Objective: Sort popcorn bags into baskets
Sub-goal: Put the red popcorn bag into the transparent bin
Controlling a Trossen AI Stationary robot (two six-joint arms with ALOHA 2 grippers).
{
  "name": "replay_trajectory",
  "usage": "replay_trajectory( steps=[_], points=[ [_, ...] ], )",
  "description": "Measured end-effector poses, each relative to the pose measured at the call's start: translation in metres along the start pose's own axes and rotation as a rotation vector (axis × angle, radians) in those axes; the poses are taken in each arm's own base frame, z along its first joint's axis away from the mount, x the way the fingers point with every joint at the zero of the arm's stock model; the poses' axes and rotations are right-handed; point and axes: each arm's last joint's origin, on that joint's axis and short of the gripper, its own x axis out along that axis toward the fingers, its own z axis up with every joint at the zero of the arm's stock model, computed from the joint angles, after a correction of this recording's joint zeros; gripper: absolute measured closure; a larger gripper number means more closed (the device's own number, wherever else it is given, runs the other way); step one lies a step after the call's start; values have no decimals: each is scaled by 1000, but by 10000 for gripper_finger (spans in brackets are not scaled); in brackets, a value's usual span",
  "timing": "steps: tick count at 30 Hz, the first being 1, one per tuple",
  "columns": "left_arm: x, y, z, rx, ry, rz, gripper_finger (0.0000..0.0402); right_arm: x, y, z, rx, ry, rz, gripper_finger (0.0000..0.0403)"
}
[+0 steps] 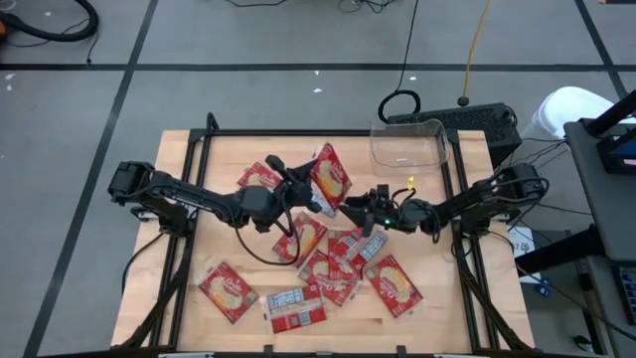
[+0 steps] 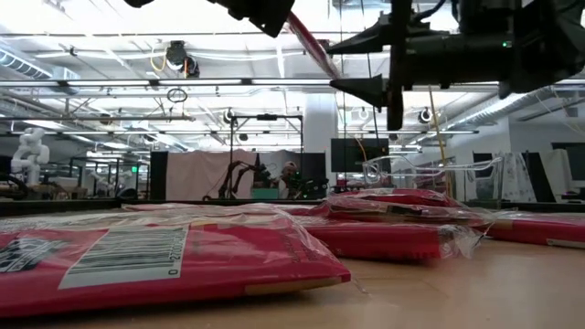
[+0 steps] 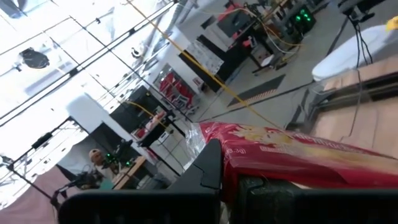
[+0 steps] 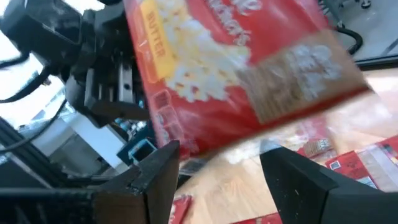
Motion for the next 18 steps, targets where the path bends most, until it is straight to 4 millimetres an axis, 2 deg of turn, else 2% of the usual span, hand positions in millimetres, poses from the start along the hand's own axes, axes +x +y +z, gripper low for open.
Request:
replay_trajectory(
  steps=[5,14,18],
  points=[
    [-1,-1,0,12,7,-1,398,3,2,4,-40,-34,18,198],
    [-4,-1,2,90,17,8,397,4,3,11,-23,-58,76,261],
    [-9,-3,4,100,15,4,397,5,2,15,37,-83,86,257]
  ],
)
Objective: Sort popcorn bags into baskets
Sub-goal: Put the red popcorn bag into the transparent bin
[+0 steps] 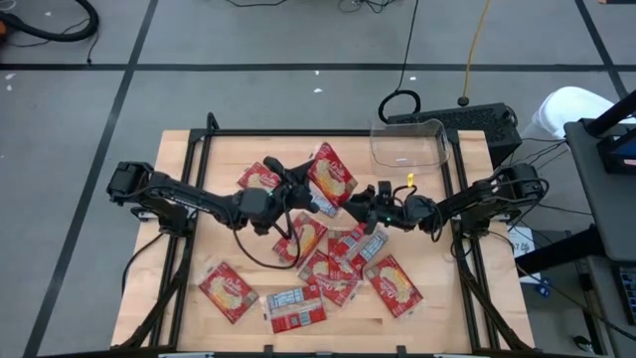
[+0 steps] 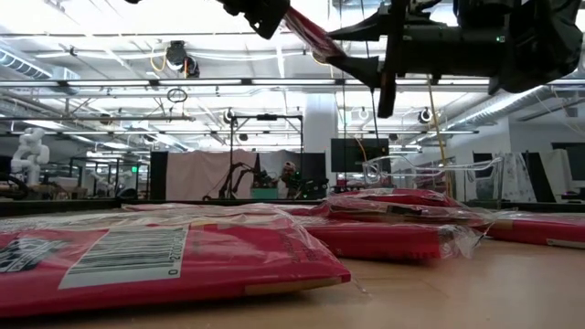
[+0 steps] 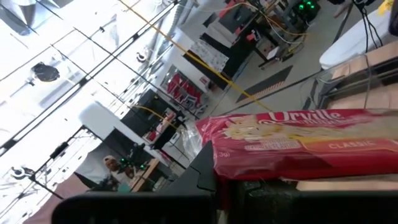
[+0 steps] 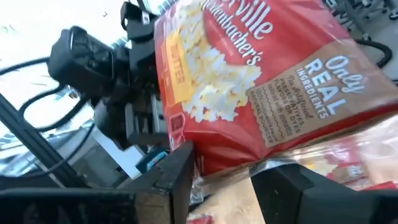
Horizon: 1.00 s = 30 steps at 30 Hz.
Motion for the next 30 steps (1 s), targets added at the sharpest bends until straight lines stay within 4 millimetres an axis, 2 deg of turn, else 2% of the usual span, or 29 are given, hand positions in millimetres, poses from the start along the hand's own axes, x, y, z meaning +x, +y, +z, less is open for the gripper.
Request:
replay_trajectory(
  steps=[7,13,16,25,30],
  points=[
    [-3,-3,0,70,38,6,396,0,5,7,0,-67,50,212],
    [-6,-5,-1,108,62,11,396,0,7,10,-11,-92,66,205],
    [-7,-9,-2,115,76,-12,396,0,7,9,-19,-85,68,224],
    [-12,-14,-6,153,145,-7,394,3,1,13,-10,-49,104,317],
    [-14,-14,-6,132,162,8,361,4,-3,13,-27,-34,94,347]
  ],
)
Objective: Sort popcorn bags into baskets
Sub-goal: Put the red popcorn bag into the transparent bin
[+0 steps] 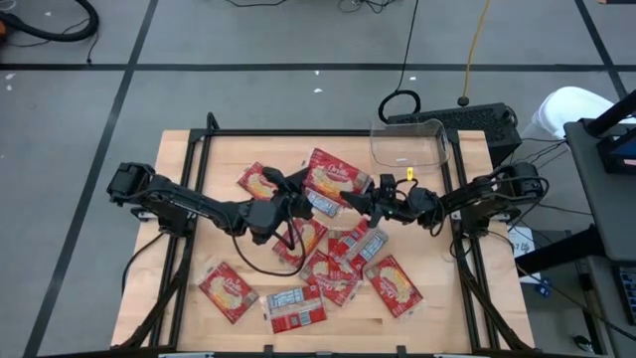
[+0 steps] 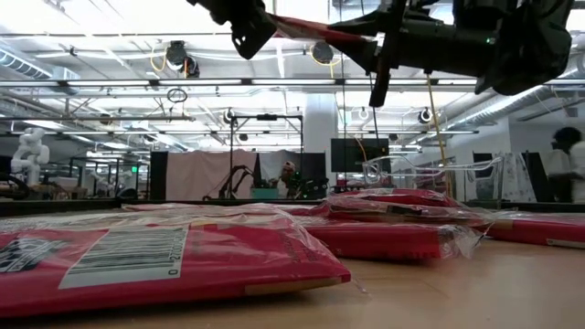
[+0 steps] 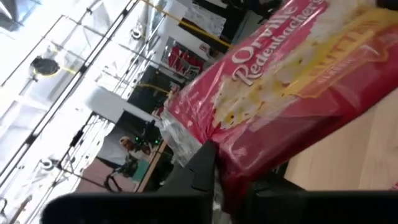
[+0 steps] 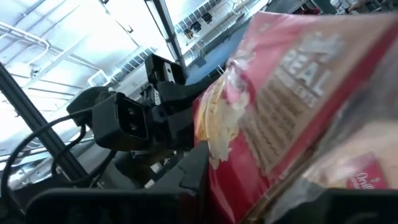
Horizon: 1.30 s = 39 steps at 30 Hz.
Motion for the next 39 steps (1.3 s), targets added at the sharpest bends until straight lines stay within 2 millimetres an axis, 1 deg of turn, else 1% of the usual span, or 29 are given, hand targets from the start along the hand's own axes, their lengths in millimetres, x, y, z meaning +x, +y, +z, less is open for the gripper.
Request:
replay_trajectory(
  steps=[2,6,10,12,15,18,22,25,27,29,33,36,39],
  points=[
    [-1,0,-1,-29,29,19,329,0,-1,-1,-16,10,-8,354],
    [-9,-3,-1,-90,81,48,241,0,-2,-3,-29,31,-23,363],
    [-25,-9,-1,-59,112,57,161,-1,0,1,-31,37,-27,371],
    [-32,-13,-1,-64,109,50,131,-3,3,6,-58,56,-41,374],
    [-39,-15,1,-109,94,39,105,-8,8,14,-132,123,-89,375],
    [-41,-16,1,-153,73,16,98,-17,9,26,-208,183,-166,376],
    [-37,-21,-3,-202,54,-39,99,-31,12,47,-288,215,-224,377],
    [-33,-21,-8,-230,53,-86,114,-44,14,63,-340,215,-298,377],
    [-27,-18,-11,-265,52,-127,126,-53,15,75,-382,229,-383,378],
    [-19,-14,-16,-291,59,-175,139,-57,19,90,-416,266,-467,378],
    [-5,-5,-25,-342,67,-285,162,-55,33,124,-492,389,-605,378],
    [5,-1,-32,-335,84,-339,176,-48,41,148,-541,458,-683,378],
    [14,0,-37,-338,101,-371,188,-43,43,167,-567,537,-787,378]
  ],
)
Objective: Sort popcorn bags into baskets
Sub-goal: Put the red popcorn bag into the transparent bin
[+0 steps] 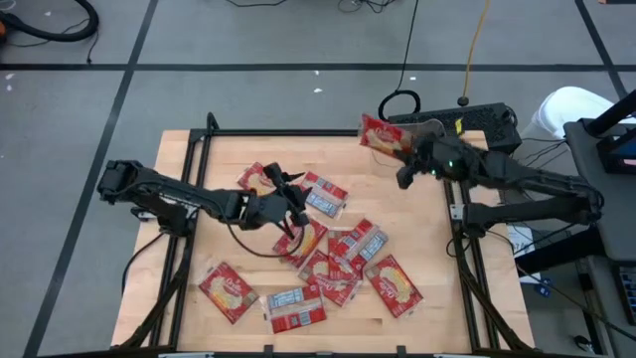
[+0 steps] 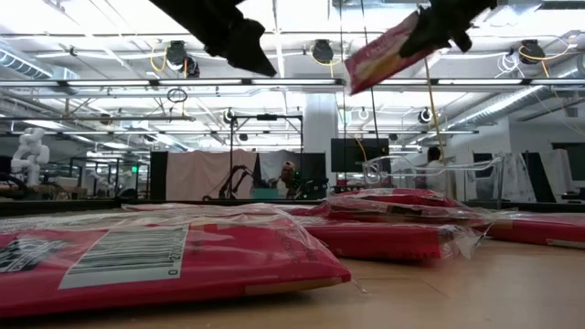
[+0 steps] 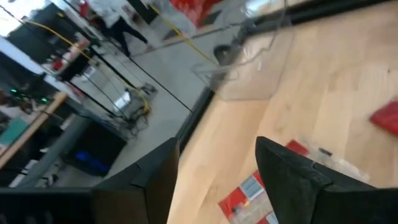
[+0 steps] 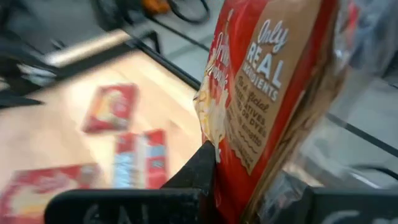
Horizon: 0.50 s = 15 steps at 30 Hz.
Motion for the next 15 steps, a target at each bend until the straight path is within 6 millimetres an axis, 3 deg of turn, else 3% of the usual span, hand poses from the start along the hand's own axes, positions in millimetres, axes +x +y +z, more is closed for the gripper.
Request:
replay_trajectory(
  steps=[7,15],
  points=[
    [12,8,-5,-40,25,-91,205,18,-20,22,-35,302,-140,378],
    [9,4,-7,-34,36,-124,211,49,-55,17,15,548,-242,378]
  ],
)
